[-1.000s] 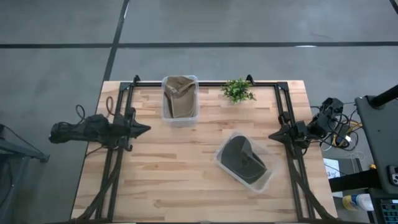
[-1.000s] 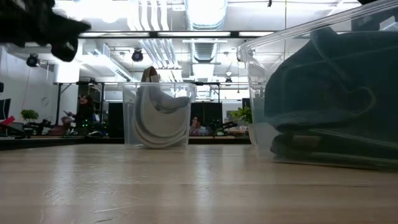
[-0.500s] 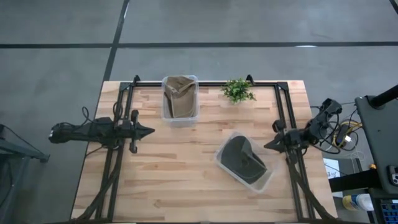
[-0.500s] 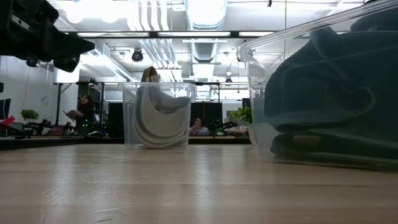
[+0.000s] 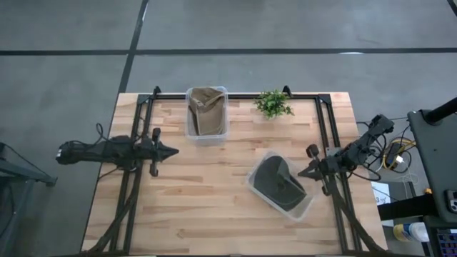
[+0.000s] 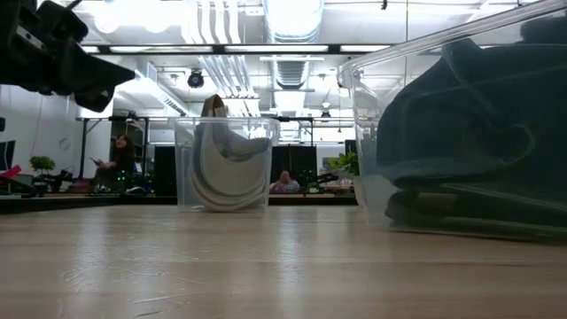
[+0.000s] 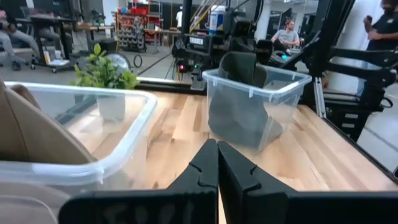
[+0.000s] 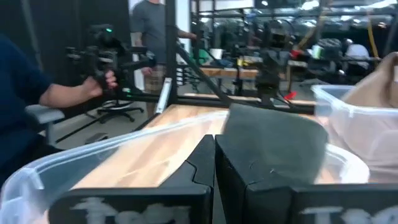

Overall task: Pick & Place hat
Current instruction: Return to Home Position

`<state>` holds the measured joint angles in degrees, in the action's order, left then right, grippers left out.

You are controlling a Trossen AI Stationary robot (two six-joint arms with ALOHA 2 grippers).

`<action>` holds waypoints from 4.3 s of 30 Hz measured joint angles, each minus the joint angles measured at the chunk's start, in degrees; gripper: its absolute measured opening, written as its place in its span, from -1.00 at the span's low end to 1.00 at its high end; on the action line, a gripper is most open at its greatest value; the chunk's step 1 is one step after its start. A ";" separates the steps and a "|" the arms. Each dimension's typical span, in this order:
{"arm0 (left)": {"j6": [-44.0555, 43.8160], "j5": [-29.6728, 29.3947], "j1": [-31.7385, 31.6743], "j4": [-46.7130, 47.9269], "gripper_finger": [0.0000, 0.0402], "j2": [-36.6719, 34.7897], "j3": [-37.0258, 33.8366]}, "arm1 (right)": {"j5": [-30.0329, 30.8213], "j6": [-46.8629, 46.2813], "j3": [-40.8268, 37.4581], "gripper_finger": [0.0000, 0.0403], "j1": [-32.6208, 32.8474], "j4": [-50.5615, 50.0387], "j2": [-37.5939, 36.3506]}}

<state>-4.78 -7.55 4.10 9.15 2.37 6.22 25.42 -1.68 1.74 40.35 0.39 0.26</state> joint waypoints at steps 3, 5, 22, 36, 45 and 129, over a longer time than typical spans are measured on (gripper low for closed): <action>-0.17 0.07 0.02 0.52 -1.00 0.07 -0.62 | -3.67 1.95 -0.40 -0.96 -1.17 1.56 0.03; -0.17 0.02 0.02 0.77 -1.00 0.07 -1.27 | -5.04 2.79 -0.46 -0.96 -2.19 1.90 -0.27; 1.20 3.19 0.07 0.19 -1.00 -0.13 -2.07 | -10.75 3.60 -0.46 -0.96 -22.38 0.34 -0.27; -0.38 3.43 0.07 0.24 -1.00 0.13 -2.08 | -13.33 10.12 -0.46 -0.96 -28.42 2.18 -0.14; -0.38 3.37 0.07 0.24 -1.00 0.13 -2.08 | -4.19 8.76 -0.35 -0.96 -29.03 5.90 -0.21; -0.38 3.24 0.06 -0.18 -1.00 0.15 -2.19 | 15.15 7.70 -1.14 -0.96 -36.64 3.38 2.50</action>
<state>-5.17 -4.32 4.16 8.97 2.52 4.03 40.58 6.02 0.60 3.70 3.77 2.76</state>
